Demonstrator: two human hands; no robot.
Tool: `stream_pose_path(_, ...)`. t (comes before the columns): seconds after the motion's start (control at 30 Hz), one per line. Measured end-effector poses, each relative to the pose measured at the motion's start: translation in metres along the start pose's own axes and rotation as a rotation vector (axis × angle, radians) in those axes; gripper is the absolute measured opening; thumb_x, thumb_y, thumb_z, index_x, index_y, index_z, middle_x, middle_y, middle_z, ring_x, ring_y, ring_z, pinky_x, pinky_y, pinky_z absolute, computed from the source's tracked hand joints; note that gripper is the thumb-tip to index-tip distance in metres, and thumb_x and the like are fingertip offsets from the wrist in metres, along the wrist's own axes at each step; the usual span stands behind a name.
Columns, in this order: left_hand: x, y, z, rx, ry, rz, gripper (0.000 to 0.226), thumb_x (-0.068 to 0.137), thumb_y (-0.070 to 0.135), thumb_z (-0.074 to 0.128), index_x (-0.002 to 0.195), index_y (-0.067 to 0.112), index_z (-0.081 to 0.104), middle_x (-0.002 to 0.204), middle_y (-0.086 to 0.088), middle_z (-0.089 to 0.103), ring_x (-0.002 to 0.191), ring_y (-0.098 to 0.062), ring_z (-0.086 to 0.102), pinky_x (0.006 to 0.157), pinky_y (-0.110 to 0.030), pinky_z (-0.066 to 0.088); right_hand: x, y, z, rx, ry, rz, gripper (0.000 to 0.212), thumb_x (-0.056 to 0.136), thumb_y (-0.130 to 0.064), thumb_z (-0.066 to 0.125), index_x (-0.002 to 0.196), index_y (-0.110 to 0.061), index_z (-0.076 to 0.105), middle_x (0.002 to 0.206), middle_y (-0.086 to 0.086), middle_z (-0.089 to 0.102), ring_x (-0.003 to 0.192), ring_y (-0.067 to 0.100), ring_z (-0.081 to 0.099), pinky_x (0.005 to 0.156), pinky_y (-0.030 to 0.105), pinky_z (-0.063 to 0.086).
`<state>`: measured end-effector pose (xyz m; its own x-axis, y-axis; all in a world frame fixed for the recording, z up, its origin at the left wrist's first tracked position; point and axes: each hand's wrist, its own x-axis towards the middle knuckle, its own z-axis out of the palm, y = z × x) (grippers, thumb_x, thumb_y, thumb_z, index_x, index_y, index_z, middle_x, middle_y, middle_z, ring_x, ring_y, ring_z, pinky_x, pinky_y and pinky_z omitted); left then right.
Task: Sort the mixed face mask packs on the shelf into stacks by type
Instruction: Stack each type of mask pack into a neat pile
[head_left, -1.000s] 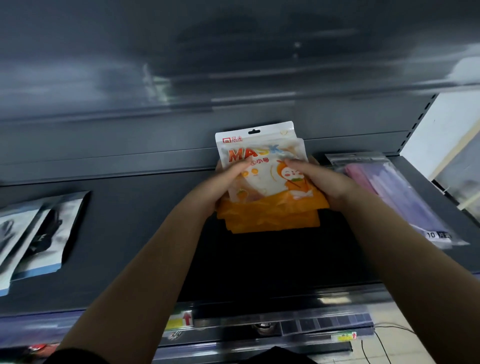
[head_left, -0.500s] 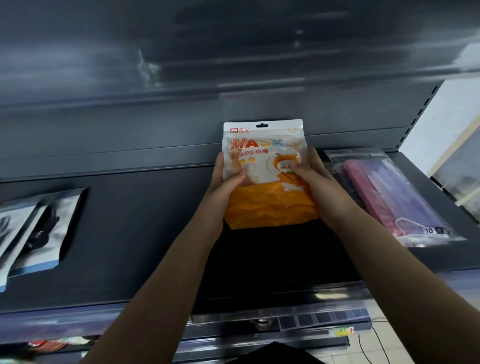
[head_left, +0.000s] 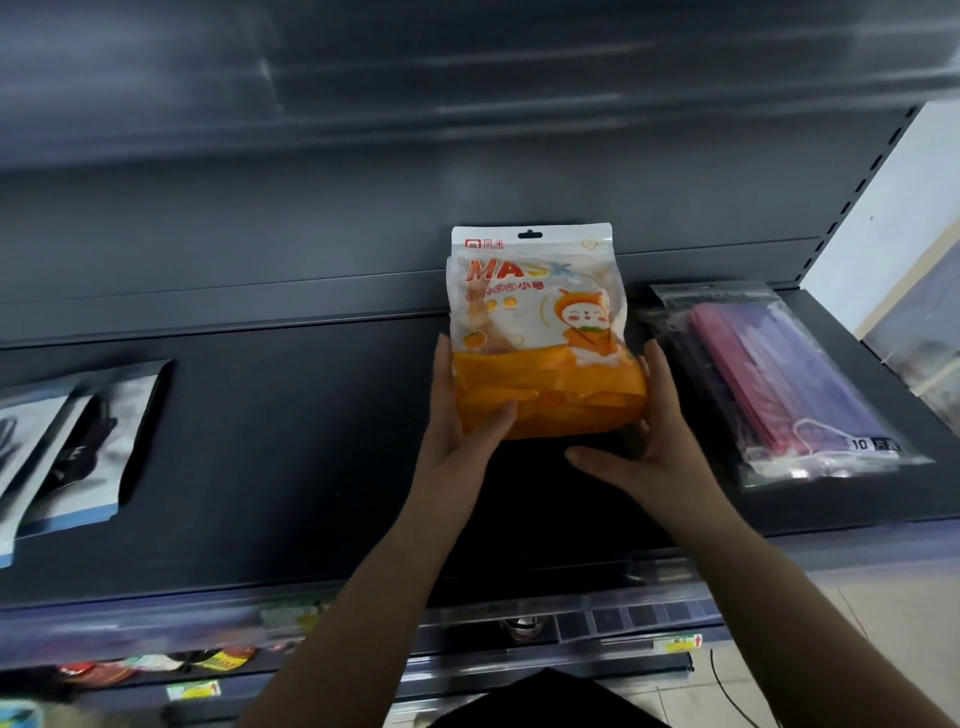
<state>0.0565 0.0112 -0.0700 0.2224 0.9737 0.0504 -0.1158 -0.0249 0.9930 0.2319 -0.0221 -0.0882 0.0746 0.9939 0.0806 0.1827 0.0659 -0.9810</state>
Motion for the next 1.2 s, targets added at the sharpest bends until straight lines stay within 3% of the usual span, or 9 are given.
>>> stream_pose_path(0.07, 0.001, -0.003, 0.003, 0.024, -0.001, 0.007, 0.076, 0.080, 0.022, 0.060, 0.132, 0.048, 0.011, 0.119, 0.038, 0.034, 0.096, 0.028, 0.044, 0.074, 0.002, 0.043, 0.001, 0.001, 0.003, 0.000, 0.018, 0.003, 0.129, 0.047, -0.045, 0.081, 0.147, -0.039, -0.001, 0.133, -0.034, 0.036, 0.133, 0.007, 0.038, 0.111, 0.044, 0.036)
stream_pose_path(0.23, 0.002, -0.004, 0.001, 0.069, 0.012, 0.027, 0.077, 0.084, 0.014, 0.062, 0.134, 0.047, 0.013, 0.115, 0.043, 0.033, 0.096, 0.032, 0.042, 0.075, 0.002, 0.042, 0.004, -0.006, 0.005, 0.039, 0.057, -0.013, 0.132, 0.050, -0.029, 0.090, 0.148, -0.033, 0.001, 0.129, -0.035, 0.034, 0.131, 0.007, 0.039, 0.111, 0.045, 0.036)
stream_pose_path(0.37, -0.003, -0.003, -0.007, 0.033, 0.055, 0.031, 0.090, 0.075, 0.024, 0.063, 0.145, 0.039, 0.008, 0.129, 0.038, 0.029, 0.101, 0.033, 0.037, 0.076, 0.004, 0.039, 0.001, -0.005, -0.003, 0.132, 0.107, -0.030, 0.132, 0.043, -0.035, 0.089, 0.144, -0.044, 0.005, 0.150, -0.015, 0.021, 0.138, 0.009, 0.031, 0.107, 0.036, 0.040)
stream_pose_path(0.53, -0.005, -0.006, -0.018, -0.116, 0.106, -0.091, 0.081, 0.086, 0.009, 0.058, 0.145, 0.041, 0.014, 0.156, 0.012, 0.016, 0.129, -0.002, 0.035, 0.074, -0.010, 0.045, -0.004, 0.002, -0.011, 0.311, 0.117, 0.023, 0.134, 0.033, -0.031, 0.091, 0.139, -0.051, 0.012, 0.149, -0.010, 0.028, 0.137, 0.012, 0.036, 0.113, 0.047, 0.031)
stream_pose_path(0.7, -0.011, -0.009, -0.017, -0.136, 0.005, -0.156, 0.093, 0.069, 0.025, 0.064, 0.144, 0.044, 0.012, 0.154, 0.011, 0.024, 0.131, -0.008, 0.037, 0.095, -0.024, 0.037, -0.008, 0.006, -0.007, 0.348, 0.078, 0.080, 0.128, 0.044, -0.009, 0.084, 0.145, -0.040, 0.012, 0.139, -0.009, 0.048, 0.128, 0.011, 0.047, 0.112, 0.044, 0.032)
stream_pose_path(0.8, -0.009, -0.005, -0.019, -0.119, 0.042, -0.146, 0.087, 0.081, 0.009, 0.062, 0.144, 0.042, 0.012, 0.155, 0.008, 0.022, 0.137, -0.014, 0.032, 0.102, -0.030, 0.034, -0.012, 0.002, -0.006, 0.340, 0.136, 0.047, 0.135, 0.033, -0.030, 0.093, 0.145, -0.038, 0.018, 0.143, -0.003, 0.045, 0.128, 0.015, 0.048, 0.109, 0.047, 0.035)
stream_pose_path(0.97, -0.022, 0.005, -0.042, 0.210, 0.123, 0.062, 0.071, 0.086, 0.007, 0.061, 0.131, 0.048, 0.025, 0.143, 0.016, 0.032, 0.134, -0.005, 0.029, 0.111, -0.033, 0.027, -0.024, -0.023, 0.007, -0.062, 0.364, -0.264, 0.087, 0.060, -0.050, 0.076, 0.134, -0.034, 0.034, 0.135, -0.006, 0.047, 0.128, 0.013, 0.045, 0.106, 0.039, 0.040)
stream_pose_path(1.1, -0.031, 0.013, -0.083, 0.755, 0.159, 0.199, 0.061, 0.085, 0.025, 0.064, 0.138, 0.033, 0.035, 0.133, 0.018, 0.037, 0.128, 0.001, 0.028, 0.106, -0.024, 0.026, -0.019, -0.046, 0.035, -0.568, 0.289, -0.528, 0.050, 0.077, -0.033, 0.058, 0.123, -0.014, 0.049, 0.120, 0.005, 0.055, 0.114, 0.024, 0.051, 0.099, 0.033, 0.039)
stream_pose_path(1.2, -0.040, 0.018, -0.118, 1.058, 0.187, 0.218, 0.057, 0.083, 0.039, 0.057, 0.137, 0.024, 0.044, 0.132, 0.004, 0.052, 0.124, -0.019, 0.042, 0.101, -0.036, 0.035, -0.013, -0.054, 0.076, -0.901, 0.177, -0.566, 0.044, 0.078, -0.036, 0.051, 0.118, -0.017, 0.053, 0.118, 0.008, 0.060, 0.110, 0.027, 0.051, 0.092, 0.038, 0.039)
